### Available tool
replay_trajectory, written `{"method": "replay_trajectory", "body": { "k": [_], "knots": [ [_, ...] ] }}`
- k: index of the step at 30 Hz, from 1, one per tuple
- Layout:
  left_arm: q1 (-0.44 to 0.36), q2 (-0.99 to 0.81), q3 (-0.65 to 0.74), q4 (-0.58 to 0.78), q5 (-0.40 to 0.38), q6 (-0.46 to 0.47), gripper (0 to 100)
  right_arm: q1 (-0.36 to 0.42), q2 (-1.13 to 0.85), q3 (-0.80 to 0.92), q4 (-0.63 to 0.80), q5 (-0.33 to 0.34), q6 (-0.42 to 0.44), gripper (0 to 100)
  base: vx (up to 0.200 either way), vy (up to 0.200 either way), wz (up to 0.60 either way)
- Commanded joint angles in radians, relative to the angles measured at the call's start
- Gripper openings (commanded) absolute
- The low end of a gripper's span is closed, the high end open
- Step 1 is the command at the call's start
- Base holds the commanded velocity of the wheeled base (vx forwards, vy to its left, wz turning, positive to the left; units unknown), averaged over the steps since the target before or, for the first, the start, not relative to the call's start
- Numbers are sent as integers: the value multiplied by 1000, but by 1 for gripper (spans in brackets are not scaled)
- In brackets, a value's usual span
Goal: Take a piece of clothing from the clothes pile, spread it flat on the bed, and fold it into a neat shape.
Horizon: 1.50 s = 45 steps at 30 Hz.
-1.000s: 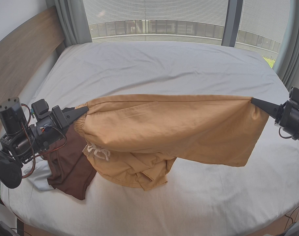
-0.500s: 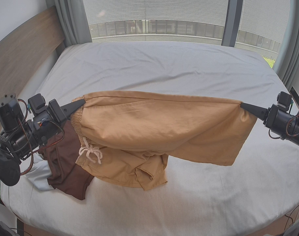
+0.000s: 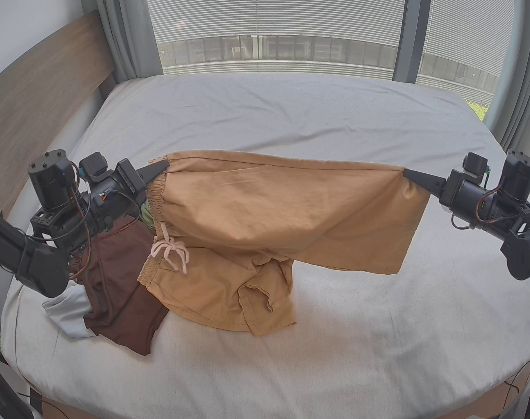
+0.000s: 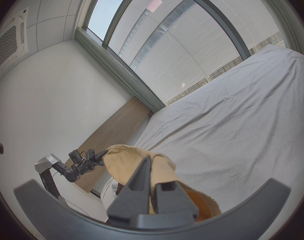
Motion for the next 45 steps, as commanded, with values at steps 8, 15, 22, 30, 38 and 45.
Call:
{"method": "replay_trajectory", "body": {
  "k": [8,15,22,30,38,45],
  "knots": [
    [6,189,-141,-8,27,-3,0,-13,223,-188,0,-1,7,0,0,0,0],
    [5,273,-227,-8,27,-3,0,-19,293,-266,-15,-2,50,0,0,0,0],
    [0,319,-303,2,29,-4,0,-19,344,-321,-15,-33,48,0,0,0,0],
    [-2,364,-339,9,29,-4,0,-16,375,-364,-12,-33,50,0,0,0,0],
    [5,388,-377,12,29,-4,0,-19,407,-395,-12,-34,51,0,0,0,0],
    [3,404,-412,37,29,-4,0,-19,441,-413,-15,-34,62,0,0,0,0]
  ]
}}
